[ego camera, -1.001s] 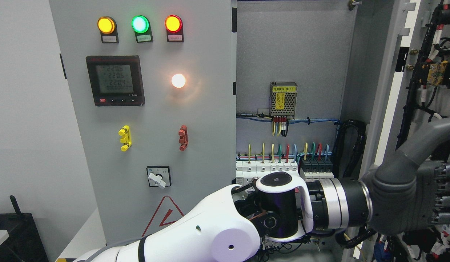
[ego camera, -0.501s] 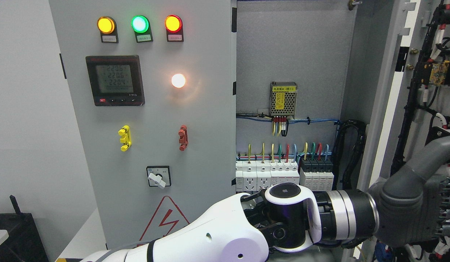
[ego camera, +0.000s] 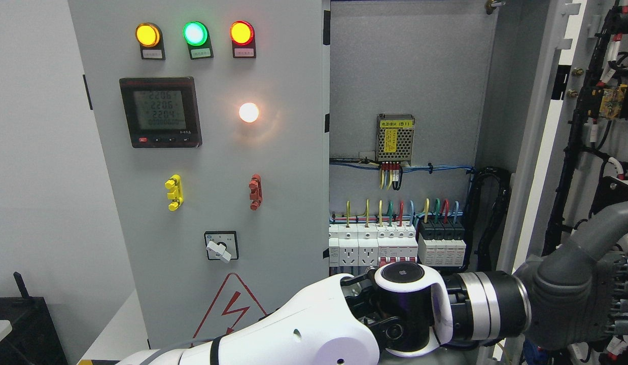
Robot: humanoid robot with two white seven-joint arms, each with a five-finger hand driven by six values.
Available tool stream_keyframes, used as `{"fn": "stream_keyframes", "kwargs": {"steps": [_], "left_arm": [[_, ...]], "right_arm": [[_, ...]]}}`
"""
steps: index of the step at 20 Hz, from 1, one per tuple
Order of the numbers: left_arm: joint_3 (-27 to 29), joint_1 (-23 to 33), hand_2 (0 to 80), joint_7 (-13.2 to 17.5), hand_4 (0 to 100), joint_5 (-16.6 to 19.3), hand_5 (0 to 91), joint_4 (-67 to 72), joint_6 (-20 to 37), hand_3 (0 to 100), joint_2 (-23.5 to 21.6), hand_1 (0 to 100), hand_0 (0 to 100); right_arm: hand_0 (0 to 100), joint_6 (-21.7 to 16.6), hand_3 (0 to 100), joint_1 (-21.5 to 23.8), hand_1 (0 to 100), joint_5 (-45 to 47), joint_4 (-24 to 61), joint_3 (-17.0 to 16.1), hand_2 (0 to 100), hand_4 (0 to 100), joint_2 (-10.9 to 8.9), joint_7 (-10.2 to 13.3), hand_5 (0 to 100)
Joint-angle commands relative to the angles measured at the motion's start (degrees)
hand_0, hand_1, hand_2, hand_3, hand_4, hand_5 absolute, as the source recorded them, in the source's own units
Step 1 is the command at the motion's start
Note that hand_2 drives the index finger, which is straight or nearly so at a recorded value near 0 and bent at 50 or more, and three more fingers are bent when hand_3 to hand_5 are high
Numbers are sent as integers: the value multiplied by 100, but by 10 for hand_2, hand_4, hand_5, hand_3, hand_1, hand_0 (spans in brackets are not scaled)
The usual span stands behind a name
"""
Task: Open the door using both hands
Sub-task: 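Keep pushing the door wide open with the left hand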
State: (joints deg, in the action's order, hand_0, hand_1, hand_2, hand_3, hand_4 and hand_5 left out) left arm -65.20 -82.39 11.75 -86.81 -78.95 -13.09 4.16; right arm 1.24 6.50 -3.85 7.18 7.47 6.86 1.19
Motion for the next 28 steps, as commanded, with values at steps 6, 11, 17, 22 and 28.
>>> {"fn": "stream_keyframes", "kwargs": {"steps": [6,11,17,22,28], "left_arm": [[491,39,0,73,42,6,0,11,-132,0,-494,0,0],[570,346,0,73,42,-20,0,-67,-158,0,-986,0,0],[579,618,0,73,42,-3,0,-120,-203,0,-1417,0,0],[579,935,0,125,42,-2,0,-444,-220,0,-1891,0,0],[570,1532,0,301,42,15,0,-973,-220,0,-2551,0,0]], "right_arm": [[0,-1,0,0,0,-2,3,0,0,0,0,4,0],[0,-1,0,0,0,7,3,0,0,0,0,4,0],[0,-1,0,0,0,7,3,0,0,0,0,4,0],[0,-1,0,0,0,-2,-6,0,0,0,0,4,0],[0,-1,0,0,0,-2,3,0,0,0,0,4,0]]}}
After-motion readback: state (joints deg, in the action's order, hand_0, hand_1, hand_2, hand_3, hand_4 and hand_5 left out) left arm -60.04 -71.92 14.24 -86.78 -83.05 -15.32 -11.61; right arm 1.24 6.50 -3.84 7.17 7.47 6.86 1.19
